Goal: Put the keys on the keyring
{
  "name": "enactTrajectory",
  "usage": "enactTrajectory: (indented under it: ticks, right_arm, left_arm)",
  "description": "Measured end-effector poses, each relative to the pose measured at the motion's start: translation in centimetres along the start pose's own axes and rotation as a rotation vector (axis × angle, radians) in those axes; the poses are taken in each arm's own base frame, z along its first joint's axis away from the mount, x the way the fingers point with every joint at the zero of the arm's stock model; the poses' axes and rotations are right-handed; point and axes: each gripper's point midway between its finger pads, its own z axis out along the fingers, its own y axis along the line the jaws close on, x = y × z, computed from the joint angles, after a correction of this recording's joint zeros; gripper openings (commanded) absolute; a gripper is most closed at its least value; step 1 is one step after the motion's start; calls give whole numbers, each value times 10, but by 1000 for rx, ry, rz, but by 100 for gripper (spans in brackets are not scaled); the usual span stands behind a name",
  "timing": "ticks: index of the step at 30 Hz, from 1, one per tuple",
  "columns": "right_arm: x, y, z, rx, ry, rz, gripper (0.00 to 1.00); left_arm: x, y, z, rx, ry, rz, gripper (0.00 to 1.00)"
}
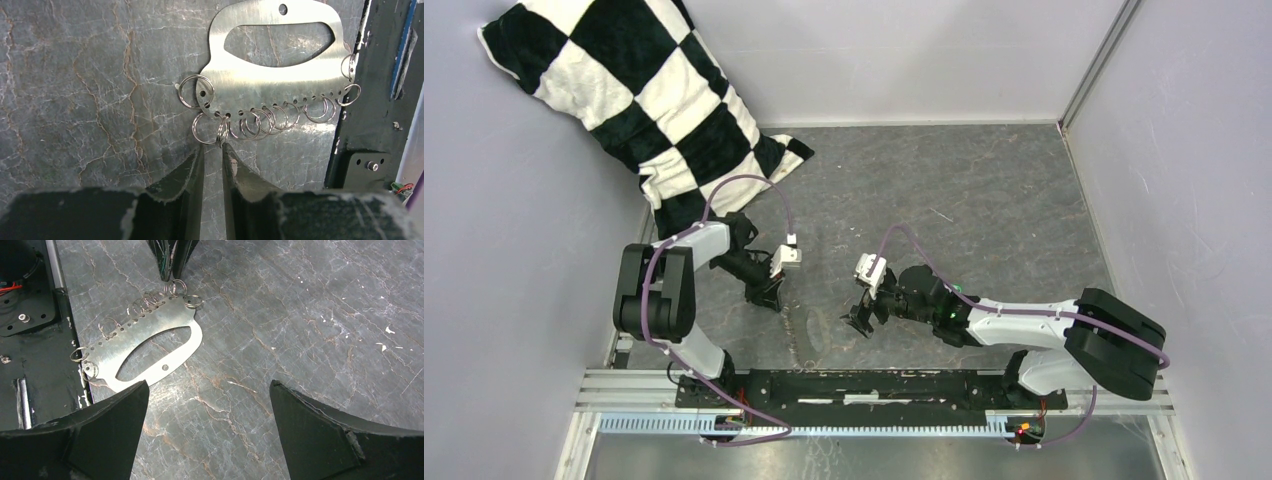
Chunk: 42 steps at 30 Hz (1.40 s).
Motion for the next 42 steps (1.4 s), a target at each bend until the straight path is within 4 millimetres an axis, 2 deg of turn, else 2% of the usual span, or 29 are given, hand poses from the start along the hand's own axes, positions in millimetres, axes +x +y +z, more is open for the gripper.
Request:
enactTrajectory:
  ticks: [8,22,25,31,38,42]
  right_arm:
    - [3,-1,0,4,11,2,98]
    - [5,-4,1,26,13,19,98]
    - [7,-4,0,28,13,26,98]
    - [16,-4,-3,35,18,40,98]
    - [21,-9,-5,58,13,48,98]
    - [13,-14,-3,71,-20,66,98]
  left_arm:
    - [0,-4,7,31,17,-14,39]
    - [-12,-6,16,46,65,-15,38]
    - [-16,-2,18,18,74,-25,33]
    - [-24,16,20,-59,54,-59,4]
    - [-39,27,20,-122,38,-29,2]
    - [-59,34,9,-153,17,6,2]
